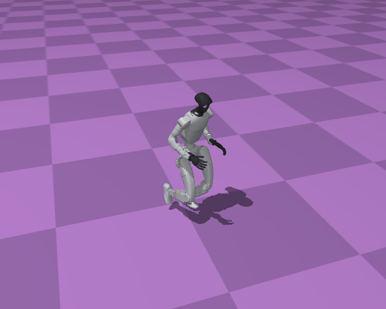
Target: Run
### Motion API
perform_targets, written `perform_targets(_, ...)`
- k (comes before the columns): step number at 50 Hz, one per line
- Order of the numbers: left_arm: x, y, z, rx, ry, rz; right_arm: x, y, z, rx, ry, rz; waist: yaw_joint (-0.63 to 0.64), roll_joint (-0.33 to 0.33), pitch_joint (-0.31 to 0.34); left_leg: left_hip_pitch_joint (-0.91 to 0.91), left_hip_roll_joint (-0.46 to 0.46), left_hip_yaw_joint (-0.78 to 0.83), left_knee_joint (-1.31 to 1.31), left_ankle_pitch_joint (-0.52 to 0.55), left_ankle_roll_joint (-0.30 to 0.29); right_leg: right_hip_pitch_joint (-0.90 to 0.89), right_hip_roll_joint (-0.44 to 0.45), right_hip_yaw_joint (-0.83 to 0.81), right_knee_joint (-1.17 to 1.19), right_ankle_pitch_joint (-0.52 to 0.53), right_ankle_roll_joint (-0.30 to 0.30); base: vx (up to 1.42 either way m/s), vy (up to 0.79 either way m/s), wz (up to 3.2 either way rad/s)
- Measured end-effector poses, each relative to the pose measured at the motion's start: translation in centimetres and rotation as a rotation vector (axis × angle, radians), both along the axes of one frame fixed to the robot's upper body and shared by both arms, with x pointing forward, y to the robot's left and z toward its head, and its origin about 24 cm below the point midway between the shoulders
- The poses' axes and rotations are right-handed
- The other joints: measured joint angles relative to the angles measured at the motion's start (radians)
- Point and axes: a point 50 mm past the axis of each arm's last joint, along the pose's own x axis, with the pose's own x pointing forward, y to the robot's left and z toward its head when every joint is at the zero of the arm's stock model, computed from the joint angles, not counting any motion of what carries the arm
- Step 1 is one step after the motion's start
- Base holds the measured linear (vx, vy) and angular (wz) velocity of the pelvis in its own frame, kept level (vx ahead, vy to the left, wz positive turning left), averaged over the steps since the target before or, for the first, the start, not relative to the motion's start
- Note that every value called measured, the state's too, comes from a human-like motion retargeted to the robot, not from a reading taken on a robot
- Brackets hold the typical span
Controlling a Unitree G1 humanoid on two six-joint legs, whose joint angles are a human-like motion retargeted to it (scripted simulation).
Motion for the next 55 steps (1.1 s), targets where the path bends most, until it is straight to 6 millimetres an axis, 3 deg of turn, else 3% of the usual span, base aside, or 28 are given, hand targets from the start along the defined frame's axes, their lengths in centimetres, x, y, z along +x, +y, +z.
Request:
perform_targets(3, 6.8, -0.2, 8.0, 0.032, -0.454, -0.017, -3.0, -2.0, -3.6, -0.045, 0.176, -0.08, -0.08, 0.024, -0.037, 0.142, -0.007, -0.057, -0.086, -0.051, -0.024, -0.132, 0.062, -0.019, -0.109, -0.026, 0.004, 1.0, -0.06, 0.04)
perform_targets(5, 8.8, -1.0, 13.8, 0.014, -0.732, -0.086, -4.6, -3.4, -4.2, -0.059, 0.227, -0.115, -0.145, 0.05, -0.061, 0.263, 0.039, -0.055, -0.147, 0.072, -0.091, -0.168, 0.106, -0.053, -0.278, -0.029, 0.029, 1.06, -0.09, 0.17)
perform_targets(6, 9.1, -1.6, 15.8, -0.002, -0.824, -0.137, -5.1, -3.8, -4.3, -0.058, 0.244, -0.127, -0.174, 0.065, -0.074, 0.295, 0.065, -0.057, -0.152, 0.157, -0.13, -0.169, 0.138, -0.069, -0.385, -0.006, 0.05, 1.04, -0.11, 0.06)
perform_targets(8, 9.4, -3.1, 18.4, -0.031, -0.941, -0.25, -5.8, -4.1, -4.4, -0.049, 0.27, -0.139, -0.219, 0.099, -0.094, 0.317, 0.128, -0.055, -0.111, 0.315, -0.2, -0.161, 0.213, -0.095, -0.595, 0.055, 0.101, 0.98, -0.11, -0.24)
perform_targets(11, 9.9, -5.3, 19.4, -0.039, -0.95, -0.41, -5.3, -3.9, -3.8, -0.037, 0.242, -0.117, -0.243, 0.154, -0.103, 0.266, 0.268, -0.024, 0.092, 0.421, -0.231, -0.116, 0.308, -0.141, -0.821, 0.121, 0.145, 0.91, -0.08, -0.5)
perform_targets(13, 10.2, -6.3, 18.3, -0.028, -0.878, -0.473, -4.6, -3.6, -3.1, -0.049, 0.201, -0.092, -0.247, 0.164, -0.114, 0.227, 0.354, 0.015, 0.245, 0.396, -0.202, -0.085, 0.327, -0.162, -0.839, 0.081, 0.126, 0.88, -0.06, -0.39)
perform_targets(15, 10.6, -6.9, 15.9, -0.001, -0.74, -0.504, -3.7, -3.1, -2.6, -0.082, 0.166, -0.062, -0.244, 0.166, -0.119, 0.18, 0.437, 0.041, 0.386, 0.323, -0.163, -0.049, 0.332, -0.184, -0.791, -0.04, 0.069, 0.86, -0.06, -0.35)
perform_targets(18, 10.9, -7.4, 9.7, 0.073, -0.427, -0.506, -1.9, -2.6, -3.2, -0.171, 0.17, -0.025, -0.225, 0.174, -0.094, 0.091, 0.518, 0.032, 0.492, 0.189, -0.131, 0.002, 0.348, -0.209, -0.678, -0.277, -0.017, 0.83, -0.06, -0.38)
perform_targets(20, 10.3, -8.0, 4.5, 0.123, -0.193, -0.518, -0.3, -1.8, -3.9, -0.216, 0.187, 0.003, -0.203, 0.173, -0.074, 0.041, 0.513, 0.029, 0.436, 0.129, -0.13, 0.055, 0.352, -0.202, -0.64, -0.341, -0.029, 0.82, -0.03, -0.31)
perform_targets(24, 4.6, -6.8, -4.1, 0.147, 0.244, -0.5, 0.2, -0.3, -4.1, -0.213, 0.206, 0.09, -0.158, 0.144, -0.1, 0.041, 0.402, 0.048, 0.141, 0.173, -0.16, 0.143, 0.326, -0.14, -0.621, -0.225, 0.013, 0.8, -0.02, -0.33)
perform_targets(27, -0.5, -5.5, -7.9, 0.143, 0.503, -0.473, 0.4, 0.7, -3.1, -0.192, 0.176, 0.163, -0.143, 0.122, -0.127, 0.055, 0.319, 0.043, -0.005, 0.267, -0.189, 0.145, 0.293, -0.112, -0.584, -0.156, 0.027, 0.73, -0.03, -0.33)
perform_targets(30, -4.3, -5.0, -9.7, 0.123, 0.662, -0.47, 1.0, 1.6, -1.0, -0.163, 0.083, 0.224, -0.129, 0.116, -0.138, 0.014, 0.284, 0.018, -0.001, 0.337, -0.206, 0.121, 0.297, -0.09, -0.606, -0.195, 0.016, 0.68, -0.04, -0.27)
perform_targets(32, -5.7, -4.8, -10.0, 0.112, 0.698, -0.459, 1.7, 1.9, 1.3, -0.146, -0.029, 0.231, -0.112, 0.116, -0.134, -0.042, 0.279, 0.002, 0.075, 0.337, -0.194, 0.115, 0.316, -0.064, -0.628, -0.272, -0.011, 0.66, -0.06, -0.1)
perform_targets(35, -6.7, -4.2, -9.7, 0.108, 0.691, -0.42, 3.1, 1.4, 5.8, -0.182, -0.245, 0.196, -0.071, 0.119, -0.115, -0.167, 0.27, -0.026, 0.243, 0.271, -0.155, 0.126, 0.345, -0.021, -0.59, -0.484, -0.092, 0.68, -0.08, -0.03)
perform_targets(38, -6.2, -2.4, -8.4, 0.128, 0.603, -0.351, 5.3, 0.2, 11.0, -0.297, -0.469, 0.092, 0.002, 0.119, -0.07, -0.328, 0.243, -0.051, 0.361, 0.232, -0.115, 0.158, 0.358, -0.004, -0.519, -0.692, -0.145, 0.76, -0.12, 0.0)
perform_targets(40, -5.8, -0.9, -7.2, 0.131, 0.536, -0.299, 6.3, -0.3, 13.3, -0.329, -0.557, 0.025, 0.06, 0.102, -0.057, -0.409, 0.203, -0.055, 0.325, 0.26, -0.105, 0.186, 0.342, 0.009, -0.528, -0.679, -0.126, 0.84, -0.15, -0.03)
perform_targets(41, -5.9, -0.2, -6.8, 0.128, 0.518, -0.27, 6.7, -0.4, 13.3, -0.325, -0.55, 0.016, 0.085, 0.083, -0.063, -0.425, 0.172, -0.051, 0.26, 0.29, -0.11, 0.208, 0.326, 0.016, -0.554, -0.591, -0.086, 0.89, -0.16, -0.01)
perform_targets(43, -6.5, 0.8, -6.3, 0.116, 0.501, -0.213, 7.1, -0.4, 11.9, -0.314, -0.48, 0.018, 0.128, 0.045, -0.083, -0.435, 0.104, -0.05, 0.107, 0.353, -0.133, 0.248, 0.292, 0.028, -0.6, -0.377, 0.008, 0.93, -0.17, 0.03)
perform_targets(45, -7.1, 1.4, -6.1, 0.101, 0.489, -0.155, 7.2, -0.2, 8.9, -0.314, -0.344, 0.047, 0.15, 0.008, -0.105, -0.419, 0.04, -0.059, -0.039, 0.407, -0.162, 0.264, 0.257, 0.028, -0.599, -0.154, 0.094, 0.96, -0.19, -0.06)
perform_targets(47, -6.9, 1.6, -5.8, 0.089, 0.457, -0.1, 6.8, 0.3, 5.0, -0.321, -0.174, 0.086, 0.152, -0.021, -0.117, -0.39, -0.003, -0.079, -0.102, 0.414, -0.17, 0.252, 0.222, 0.005, -0.519, -0.015, 0.132, 0.97, -0.21, -0.28)
perform_targets(49, -5.8, 1.3, -5.4, 0.08, 0.397, -0.051, 5.5, 0.8, 0.6, -0.318, 0.014, 0.12, 0.144, -0.046, -0.12, -0.353, -0.024, -0.1, -0.084, 0.356, -0.149, 0.214, 0.163, -0.042, -0.375, 0.011, 0.111, 0.99, -0.21, -0.56)
perform_targets(51, -3.6, 0.7, -4.7, 0.076, 0.306, -0.021, 3.3, 1.1, -3.7, -0.303, 0.207, 0.135, 0.121, -0.071, -0.12, -0.308, -0.027, -0.112, -0.022, 0.237, -0.109, 0.15, 0.083, -0.088, -0.21, -0.031, 0.059, 1.01, -0.2, -0.72)
perform_targets(53, 0.3, 0.5, -3.0, 0.096, 0.165, -0.007, 1.1, 1.2, -7.4, -0.272, 0.381, 0.127, 0.084, -0.097, -0.103, -0.232, -0.015, -0.119, 0.033, 0.088, -0.077, 0.064, 0.022, -0.112, -0.081, -0.094, 0.013, 1.03, -0.21, -0.86)
perform_targets(55, 4.9, 0.0, 0.2, 0.114, -0.036, -0.011, -1.3, 0.9, -9.9, -0.234, 0.505, 0.096, 0.038, -0.11, -0.092, -0.135, 0.014, -0.128, 0.06, -0.036, -0.073, -0.042, -0.003, -0.128, -0.025, -0.155, -0.014, 1.06, -0.23, -1.12)
